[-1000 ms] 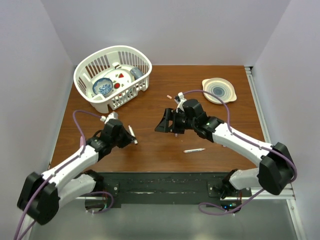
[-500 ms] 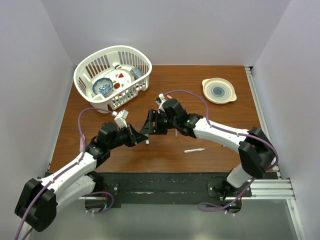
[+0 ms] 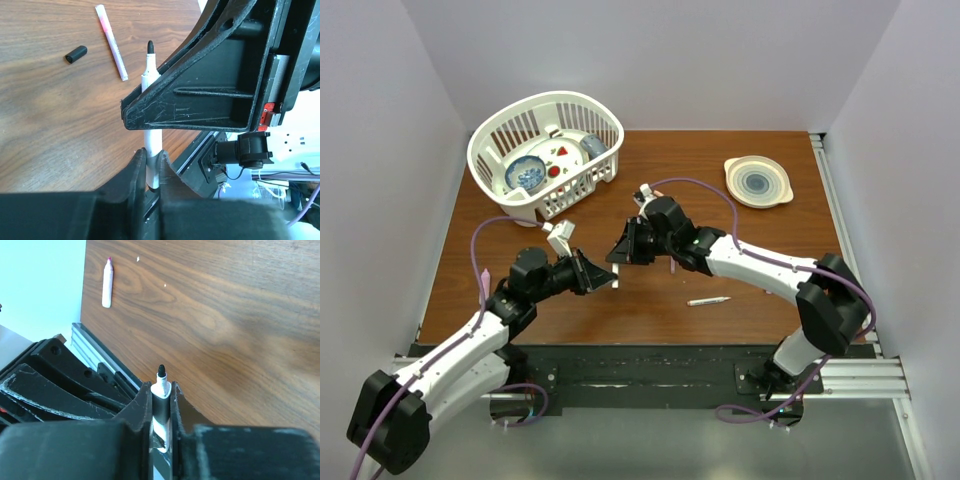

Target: Insert the pens into the pen caps

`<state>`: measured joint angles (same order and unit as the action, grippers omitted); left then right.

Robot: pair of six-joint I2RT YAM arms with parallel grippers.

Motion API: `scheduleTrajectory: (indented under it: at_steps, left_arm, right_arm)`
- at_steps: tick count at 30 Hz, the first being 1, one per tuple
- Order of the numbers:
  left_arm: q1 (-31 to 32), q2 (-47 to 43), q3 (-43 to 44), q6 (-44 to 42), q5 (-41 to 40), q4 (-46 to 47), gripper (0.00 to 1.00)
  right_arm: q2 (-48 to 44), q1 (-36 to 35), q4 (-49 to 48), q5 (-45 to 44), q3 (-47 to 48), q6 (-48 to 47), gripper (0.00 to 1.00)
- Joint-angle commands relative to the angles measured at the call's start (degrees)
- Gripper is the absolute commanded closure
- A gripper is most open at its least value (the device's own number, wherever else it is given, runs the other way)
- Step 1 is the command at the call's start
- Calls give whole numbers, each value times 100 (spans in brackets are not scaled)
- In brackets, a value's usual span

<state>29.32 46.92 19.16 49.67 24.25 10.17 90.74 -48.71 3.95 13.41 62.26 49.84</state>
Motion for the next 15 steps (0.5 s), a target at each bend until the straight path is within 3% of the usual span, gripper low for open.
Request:
scheduleTrajectory:
  at_steps: [1, 2, 6, 7, 10, 15]
  left_arm:
    - [30, -77, 159, -230, 352, 389, 70]
    - [39, -86, 150, -230, 396, 458, 62]
    - [39, -69, 167, -212, 484, 564, 60]
    - [39, -34, 159, -195, 528, 582, 60]
    - [39, 28, 167, -186, 581, 696, 75]
    - [39, 142, 211, -203, 651, 898, 80]
  right_arm:
    - [-355, -60, -350, -58, 32, -1, 100]
    - [-399, -51, -516, -14, -12, -1, 100]
    - [-583, -51, -860, 179, -152, 52, 100]
    - [-645, -60, -913, 188, -179, 69, 100]
    - [-689, -69, -878, 206, -188, -10, 100]
    - [-593, -165, -764, 399, -117, -229, 100]
